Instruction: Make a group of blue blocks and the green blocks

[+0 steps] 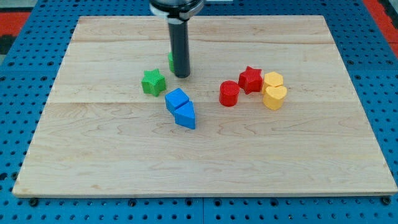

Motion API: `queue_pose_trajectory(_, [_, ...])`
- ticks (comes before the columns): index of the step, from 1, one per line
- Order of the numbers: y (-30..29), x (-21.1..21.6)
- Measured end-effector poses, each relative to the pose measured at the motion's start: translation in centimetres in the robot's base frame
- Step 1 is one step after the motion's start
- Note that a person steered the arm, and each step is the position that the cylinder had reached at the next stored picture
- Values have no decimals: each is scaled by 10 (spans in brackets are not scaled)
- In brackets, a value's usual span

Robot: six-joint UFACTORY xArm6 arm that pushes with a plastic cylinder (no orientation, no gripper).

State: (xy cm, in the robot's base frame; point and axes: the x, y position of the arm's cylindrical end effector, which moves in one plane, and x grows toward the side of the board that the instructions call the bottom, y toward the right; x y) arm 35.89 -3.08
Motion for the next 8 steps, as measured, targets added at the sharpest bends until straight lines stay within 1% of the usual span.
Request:
queue_pose_trajectory(1, [0,-42])
queue_pose_trajectory(2, [25,-58])
queue_pose_trajectory(3, [37,-33])
queue_pose_trajectory(6, [36,137])
queue_pose_trajectory(7, [24,158])
queue_pose_trajectory(8, [-15,125])
